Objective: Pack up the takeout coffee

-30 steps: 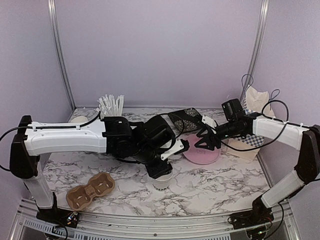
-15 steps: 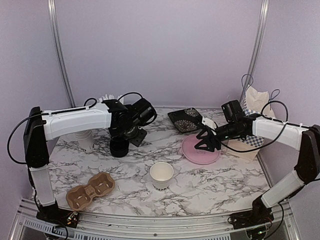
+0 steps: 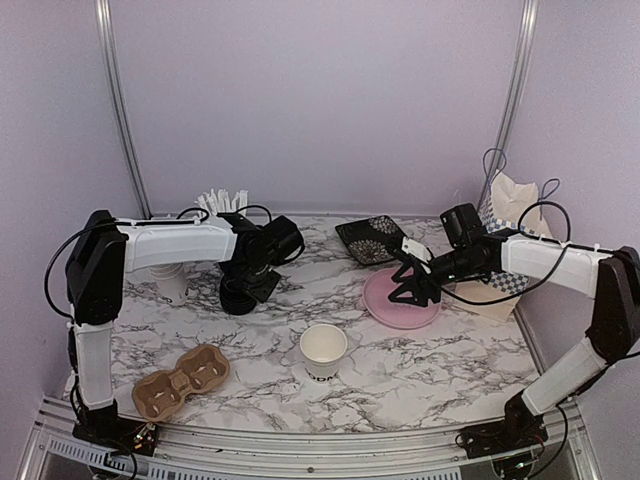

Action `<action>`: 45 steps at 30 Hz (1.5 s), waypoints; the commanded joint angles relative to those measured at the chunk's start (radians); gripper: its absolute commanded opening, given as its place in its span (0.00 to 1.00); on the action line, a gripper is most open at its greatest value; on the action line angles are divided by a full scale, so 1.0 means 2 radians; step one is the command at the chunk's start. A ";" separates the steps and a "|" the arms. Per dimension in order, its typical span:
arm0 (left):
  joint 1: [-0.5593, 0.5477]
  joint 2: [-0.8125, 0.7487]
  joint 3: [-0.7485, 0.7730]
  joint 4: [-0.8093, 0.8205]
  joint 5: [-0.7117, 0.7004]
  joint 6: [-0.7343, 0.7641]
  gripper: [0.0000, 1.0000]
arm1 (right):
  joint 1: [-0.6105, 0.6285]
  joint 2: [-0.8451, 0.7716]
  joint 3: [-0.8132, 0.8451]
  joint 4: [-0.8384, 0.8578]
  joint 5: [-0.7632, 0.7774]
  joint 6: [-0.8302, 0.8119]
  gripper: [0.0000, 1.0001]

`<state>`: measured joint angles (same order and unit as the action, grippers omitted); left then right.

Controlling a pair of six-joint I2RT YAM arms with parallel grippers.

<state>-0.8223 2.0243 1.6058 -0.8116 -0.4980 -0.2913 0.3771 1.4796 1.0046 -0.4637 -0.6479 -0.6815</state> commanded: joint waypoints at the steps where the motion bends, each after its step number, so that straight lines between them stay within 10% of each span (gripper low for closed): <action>1: 0.002 0.012 -0.010 0.000 0.006 -0.002 0.47 | -0.002 0.003 0.002 0.002 -0.010 -0.001 0.56; 32: -0.002 -0.029 -0.008 -0.020 0.022 0.022 0.09 | -0.002 0.011 0.012 -0.008 -0.018 0.000 0.56; 45: -0.032 -0.156 0.035 0.027 0.213 0.079 0.07 | -0.002 0.008 0.087 -0.053 -0.075 0.029 0.58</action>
<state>-0.8398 1.8046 1.6161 -0.8337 -0.2737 -0.2050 0.3771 1.5120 1.0538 -0.5285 -0.7025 -0.6765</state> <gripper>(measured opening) 0.095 0.561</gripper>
